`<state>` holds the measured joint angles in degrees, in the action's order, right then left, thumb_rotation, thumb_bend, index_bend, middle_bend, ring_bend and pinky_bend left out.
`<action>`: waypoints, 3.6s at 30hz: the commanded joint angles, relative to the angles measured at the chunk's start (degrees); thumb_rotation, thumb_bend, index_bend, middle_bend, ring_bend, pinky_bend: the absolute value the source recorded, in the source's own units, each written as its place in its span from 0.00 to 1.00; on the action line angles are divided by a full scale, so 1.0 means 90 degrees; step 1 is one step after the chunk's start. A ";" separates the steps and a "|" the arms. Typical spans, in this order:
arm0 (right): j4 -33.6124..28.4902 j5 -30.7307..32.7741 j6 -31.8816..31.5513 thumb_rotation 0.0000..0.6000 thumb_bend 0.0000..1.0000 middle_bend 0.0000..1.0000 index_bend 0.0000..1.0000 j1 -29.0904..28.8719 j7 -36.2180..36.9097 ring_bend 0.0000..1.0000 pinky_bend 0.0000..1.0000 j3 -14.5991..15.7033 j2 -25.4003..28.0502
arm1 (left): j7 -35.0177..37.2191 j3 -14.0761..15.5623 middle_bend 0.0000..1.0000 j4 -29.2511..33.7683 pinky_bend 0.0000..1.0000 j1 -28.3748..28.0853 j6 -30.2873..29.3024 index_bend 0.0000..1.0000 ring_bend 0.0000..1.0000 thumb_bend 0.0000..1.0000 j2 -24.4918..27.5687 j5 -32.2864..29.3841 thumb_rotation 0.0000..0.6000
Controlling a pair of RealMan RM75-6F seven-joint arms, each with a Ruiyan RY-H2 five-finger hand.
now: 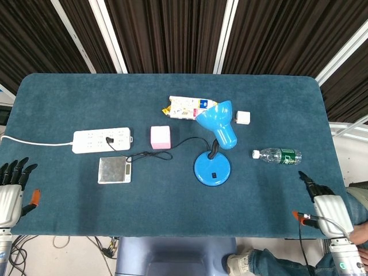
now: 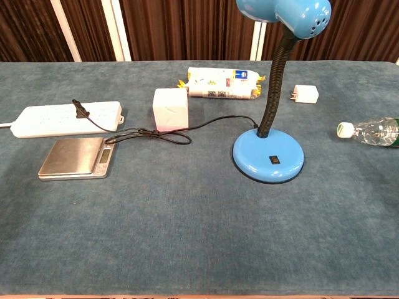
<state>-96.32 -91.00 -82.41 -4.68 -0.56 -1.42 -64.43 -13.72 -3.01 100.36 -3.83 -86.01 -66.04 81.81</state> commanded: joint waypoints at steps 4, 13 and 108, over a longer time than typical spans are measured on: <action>-0.0418 0.0029 0.1036 1.00 0.44 0.45 0.00 -0.0660 -0.0335 0.55 0.50 -0.0045 0.0039 | 0.0008 0.0000 0.04 0.0019 0.00 -0.0001 0.0006 0.17 0.00 0.46 0.0003 -0.0009 1.00; -0.0796 0.0858 0.2317 1.00 0.54 0.53 0.00 -0.1464 -0.1077 0.63 0.61 -0.0338 -0.0529 | 0.0038 0.0009 0.04 0.0050 0.00 0.0000 0.0039 0.17 0.00 0.46 0.0026 -0.0040 1.00; -0.2416 0.3178 0.1153 1.00 0.33 0.30 0.00 -0.2225 -0.2656 0.30 1.00 0.0038 0.0039 | 0.0053 -0.0036 0.04 0.0056 0.00 0.0003 0.0024 0.17 0.00 0.46 0.0043 -0.0173 1.00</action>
<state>-115.22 -57.93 -68.05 -28.77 -27.34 -2.91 -67.47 -13.18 -3.34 100.85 -3.81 -85.75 -65.62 80.23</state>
